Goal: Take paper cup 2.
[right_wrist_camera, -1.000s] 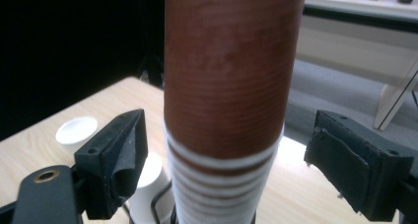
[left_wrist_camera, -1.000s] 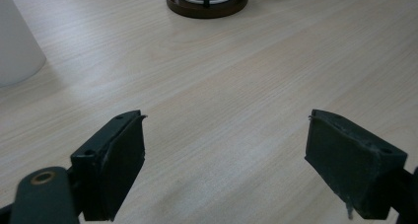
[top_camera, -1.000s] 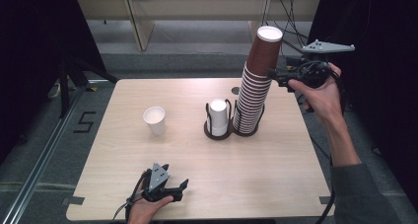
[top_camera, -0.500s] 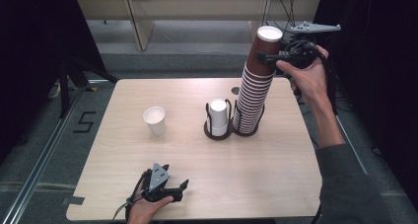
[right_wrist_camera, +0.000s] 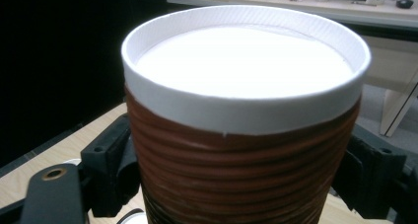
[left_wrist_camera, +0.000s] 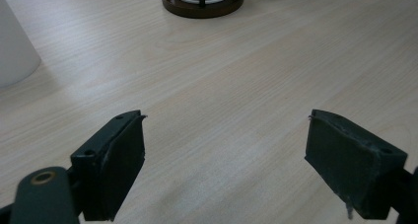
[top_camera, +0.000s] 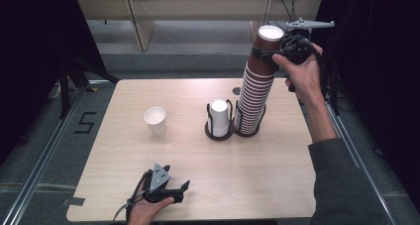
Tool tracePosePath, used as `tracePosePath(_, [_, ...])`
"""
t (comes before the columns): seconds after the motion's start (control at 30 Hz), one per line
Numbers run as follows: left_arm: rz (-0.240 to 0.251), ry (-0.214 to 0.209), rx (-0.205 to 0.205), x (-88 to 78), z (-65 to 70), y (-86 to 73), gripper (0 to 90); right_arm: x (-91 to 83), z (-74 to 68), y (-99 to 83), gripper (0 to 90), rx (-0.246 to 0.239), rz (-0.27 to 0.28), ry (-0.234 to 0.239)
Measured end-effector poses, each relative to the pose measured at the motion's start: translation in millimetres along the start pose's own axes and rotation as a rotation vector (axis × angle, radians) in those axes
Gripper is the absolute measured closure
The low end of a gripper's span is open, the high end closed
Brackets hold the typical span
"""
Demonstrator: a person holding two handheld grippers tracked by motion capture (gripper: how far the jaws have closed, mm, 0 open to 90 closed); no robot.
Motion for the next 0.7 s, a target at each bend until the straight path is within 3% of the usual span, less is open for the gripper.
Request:
tracePosePath(0.2, [-0.005, -0.001, -0.003, 0.8, 1.7, -1.1, 14.7, -8.8, -2.0, 16.6, 18.2, 0.011, 0.034, 0.003])
tracePosePath(0.43, [-0.019, -0.002, 0.008, 0.9, 1.2, -2.6, 14.7, -19.1, -6.4, 39.7, 18.2, -0.007, 0.068, -0.007])
tracePosePath(0.7, [-0.007, -0.012, -0.006, 3.1, 3.8, -3.0, 14.7, -32.2, -9.6, 62.6, 18.3, -0.013, 0.108, -0.015])
Point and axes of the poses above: each handheld gripper's, and its own axes: x roughly forward along the jaws, y roughly out of its top, z roughly to its right, the point moved 10 cm from there along x, roughly forward along the jaws, and after that the axes turned 3 degrees about z, right-handed, at the moved point
